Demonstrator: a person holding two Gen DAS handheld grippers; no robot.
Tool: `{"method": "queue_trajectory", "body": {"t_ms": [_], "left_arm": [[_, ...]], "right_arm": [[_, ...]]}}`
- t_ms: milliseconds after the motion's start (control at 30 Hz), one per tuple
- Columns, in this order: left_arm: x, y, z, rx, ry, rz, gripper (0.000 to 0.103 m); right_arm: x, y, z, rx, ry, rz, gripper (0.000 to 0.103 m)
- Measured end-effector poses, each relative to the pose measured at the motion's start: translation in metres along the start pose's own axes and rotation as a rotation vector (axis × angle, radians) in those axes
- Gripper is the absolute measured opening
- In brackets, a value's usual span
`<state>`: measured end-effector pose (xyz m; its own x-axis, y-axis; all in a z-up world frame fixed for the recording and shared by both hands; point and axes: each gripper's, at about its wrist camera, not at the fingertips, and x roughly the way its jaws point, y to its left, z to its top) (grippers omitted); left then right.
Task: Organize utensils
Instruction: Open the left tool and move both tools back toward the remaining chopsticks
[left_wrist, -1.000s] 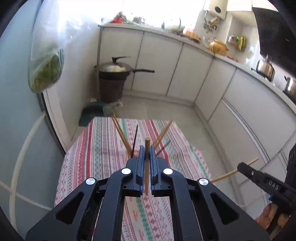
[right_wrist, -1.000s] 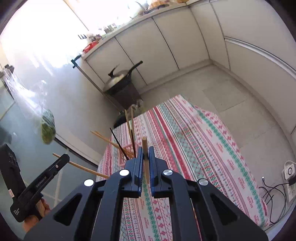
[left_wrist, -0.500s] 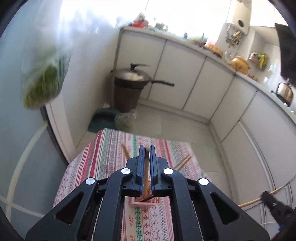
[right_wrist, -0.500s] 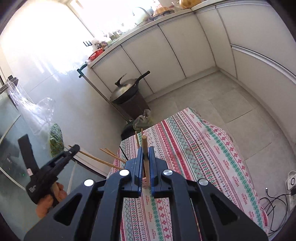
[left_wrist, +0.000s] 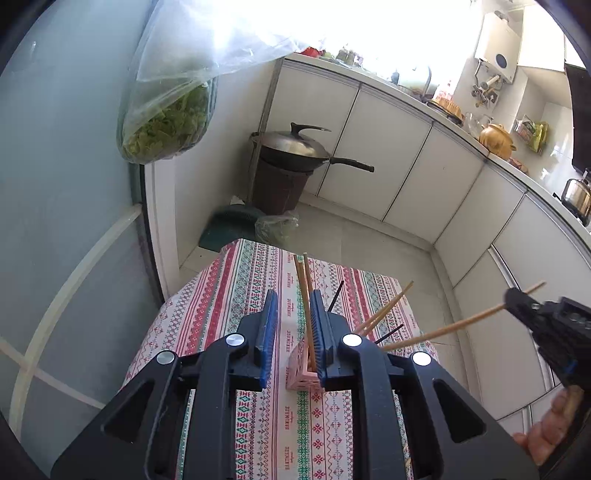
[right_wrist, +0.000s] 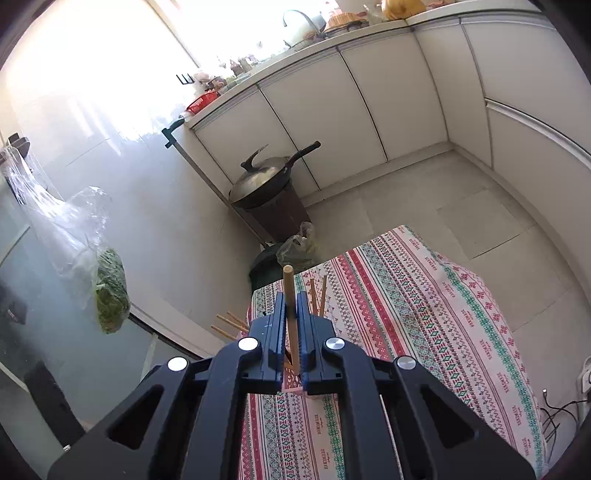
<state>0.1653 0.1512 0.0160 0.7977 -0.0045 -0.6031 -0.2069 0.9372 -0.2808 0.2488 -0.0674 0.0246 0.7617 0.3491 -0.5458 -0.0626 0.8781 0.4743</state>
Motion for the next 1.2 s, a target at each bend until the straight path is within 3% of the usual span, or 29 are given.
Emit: {"method": "queue_trajectory", "body": {"t_ms": [267, 600, 667, 767, 933, 1067, 1200], "left_arm": [[0.019, -0.005, -0.004, 0.019, 0.049, -0.005, 0.025], [0.001, -0.026, -0.01, 0.098, -0.016, 0.026, 0.04], [0.0, -0.03, -0.014, 0.111, -0.017, 0.027, 0.041], [-0.001, -0.034, -0.02, 0.13, -0.012, 0.031, 0.042], [-0.004, -0.038, -0.028, 0.144, -0.015, 0.039, 0.052], [-0.005, -0.043, -0.037, 0.164, -0.02, 0.05, 0.061], [-0.006, -0.044, -0.044, 0.177, -0.018, 0.057, 0.065]], "right_arm": [[0.076, 0.0, -0.025, 0.031, 0.096, -0.066, 0.012], [0.028, 0.019, -0.038, -0.183, -0.015, -0.15, 0.015], [0.018, 0.019, -0.042, -0.207, -0.036, -0.165, 0.024], [0.007, 0.017, -0.048, -0.241, -0.058, -0.189, 0.026], [-0.001, 0.01, -0.063, -0.274, -0.061, -0.217, 0.033], [-0.006, 0.001, -0.073, -0.267, -0.053, -0.232, 0.047], [-0.013, -0.008, -0.079, -0.253, -0.061, -0.255, 0.051]]}}
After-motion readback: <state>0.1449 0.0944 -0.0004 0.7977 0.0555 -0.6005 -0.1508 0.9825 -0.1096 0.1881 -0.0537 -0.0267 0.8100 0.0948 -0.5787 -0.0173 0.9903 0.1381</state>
